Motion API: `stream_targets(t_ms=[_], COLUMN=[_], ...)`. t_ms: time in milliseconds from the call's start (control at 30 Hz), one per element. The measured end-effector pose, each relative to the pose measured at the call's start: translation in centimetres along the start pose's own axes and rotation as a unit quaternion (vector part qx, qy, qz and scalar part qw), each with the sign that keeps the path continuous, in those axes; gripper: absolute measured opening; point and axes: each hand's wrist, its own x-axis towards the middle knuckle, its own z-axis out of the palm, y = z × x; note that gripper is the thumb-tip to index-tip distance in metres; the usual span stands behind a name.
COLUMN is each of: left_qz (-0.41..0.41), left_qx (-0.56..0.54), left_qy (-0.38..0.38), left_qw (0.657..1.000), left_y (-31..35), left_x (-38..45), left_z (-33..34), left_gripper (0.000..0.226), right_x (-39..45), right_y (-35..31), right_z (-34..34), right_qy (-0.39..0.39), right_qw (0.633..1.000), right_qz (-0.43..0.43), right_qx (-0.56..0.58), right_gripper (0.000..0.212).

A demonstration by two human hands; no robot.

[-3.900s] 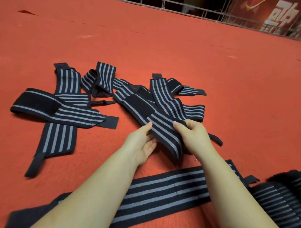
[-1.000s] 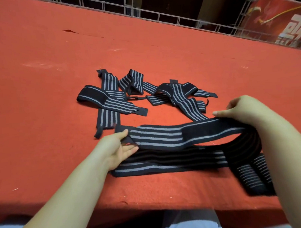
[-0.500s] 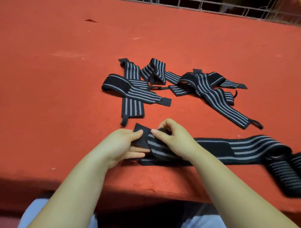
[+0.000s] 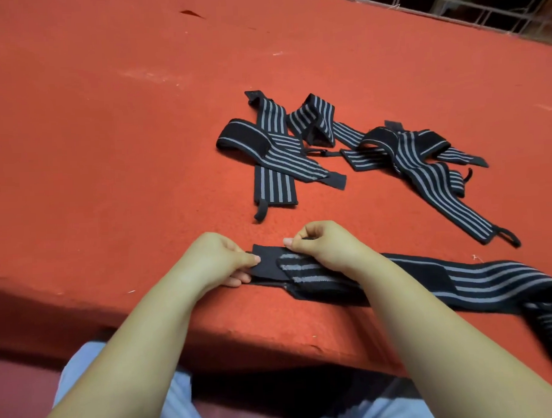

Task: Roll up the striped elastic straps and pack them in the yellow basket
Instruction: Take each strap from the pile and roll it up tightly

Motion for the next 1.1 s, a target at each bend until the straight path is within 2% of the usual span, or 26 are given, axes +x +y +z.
stream_targets(t_ms=[300,533,1100], left_qz=[0.002,0.004,0.004], left_qx=[0.028,0.072,0.213], left_qy=[0.018,0.037,0.056], left_qw=[0.999,0.997,0.976], left_y=[-0.3,-0.3,0.2], left_x=[-0.1,0.0,0.3], left_z=[-0.4,-0.3,0.1], left_gripper=[0.029,0.028,0.021], right_x=[0.4,0.5,0.8], right_y=[-0.5,-0.2,0.2], right_z=[0.8,1.3,1.8], right_qy=[-0.018,-0.011,0.01], right_qw=[0.999,0.997,0.999], right_qz=[0.036,0.049,0.047], right_qx=[0.008,0.053,0.016], right_gripper=[0.024,0.023,0.024])
